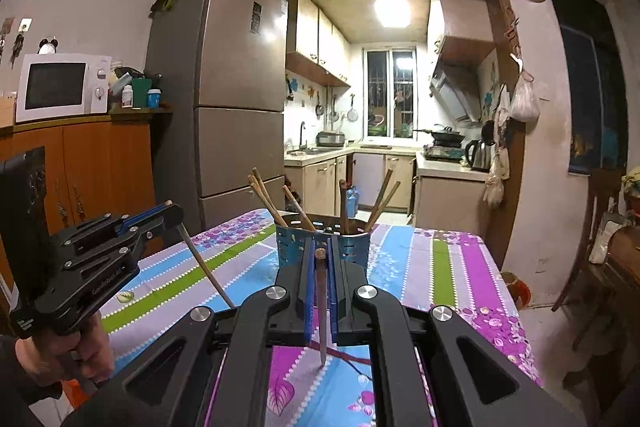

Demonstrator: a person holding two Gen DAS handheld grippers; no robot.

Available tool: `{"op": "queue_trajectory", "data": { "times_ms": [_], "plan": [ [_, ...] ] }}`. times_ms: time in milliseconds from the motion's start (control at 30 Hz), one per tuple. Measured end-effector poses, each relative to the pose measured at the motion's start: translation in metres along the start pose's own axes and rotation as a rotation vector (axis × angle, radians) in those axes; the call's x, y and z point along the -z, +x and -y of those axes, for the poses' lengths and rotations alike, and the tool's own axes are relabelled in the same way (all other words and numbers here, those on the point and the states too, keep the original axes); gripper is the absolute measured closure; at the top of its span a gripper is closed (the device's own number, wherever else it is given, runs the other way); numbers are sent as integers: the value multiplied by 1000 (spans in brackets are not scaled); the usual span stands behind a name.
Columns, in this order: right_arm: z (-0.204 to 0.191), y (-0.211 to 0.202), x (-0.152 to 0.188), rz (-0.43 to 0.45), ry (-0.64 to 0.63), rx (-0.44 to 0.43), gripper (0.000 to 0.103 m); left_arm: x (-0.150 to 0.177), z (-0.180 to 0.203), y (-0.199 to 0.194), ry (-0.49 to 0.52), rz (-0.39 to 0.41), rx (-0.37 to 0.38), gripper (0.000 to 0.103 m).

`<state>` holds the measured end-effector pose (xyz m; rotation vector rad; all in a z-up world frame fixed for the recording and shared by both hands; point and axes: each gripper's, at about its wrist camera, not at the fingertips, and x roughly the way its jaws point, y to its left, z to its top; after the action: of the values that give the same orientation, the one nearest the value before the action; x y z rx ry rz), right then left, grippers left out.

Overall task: Organize utensils
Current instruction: 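Lift both chopsticks and carry them over the holder, then lower the chopsticks into the holder and open both tools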

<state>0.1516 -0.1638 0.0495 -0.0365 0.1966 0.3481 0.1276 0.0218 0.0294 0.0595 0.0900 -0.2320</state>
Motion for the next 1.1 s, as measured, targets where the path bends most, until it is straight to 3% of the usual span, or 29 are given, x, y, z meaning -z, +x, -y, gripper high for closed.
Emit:
{"op": "queue_trajectory", "data": {
  "times_ms": [333, 633, 1100],
  "plan": [
    [13, 23, -49, -63, 23, -52, 96, -38, -25, 20, -51, -25, 46, 98],
    [16, 31, -85, -114, 25, -83, 96, -51, -21, 26, -55, -24, 80, 98],
    [32, 30, -157, -94, 10, -87, 96, -115, -25, 38, -64, 63, 74, 98]
  ]
}}
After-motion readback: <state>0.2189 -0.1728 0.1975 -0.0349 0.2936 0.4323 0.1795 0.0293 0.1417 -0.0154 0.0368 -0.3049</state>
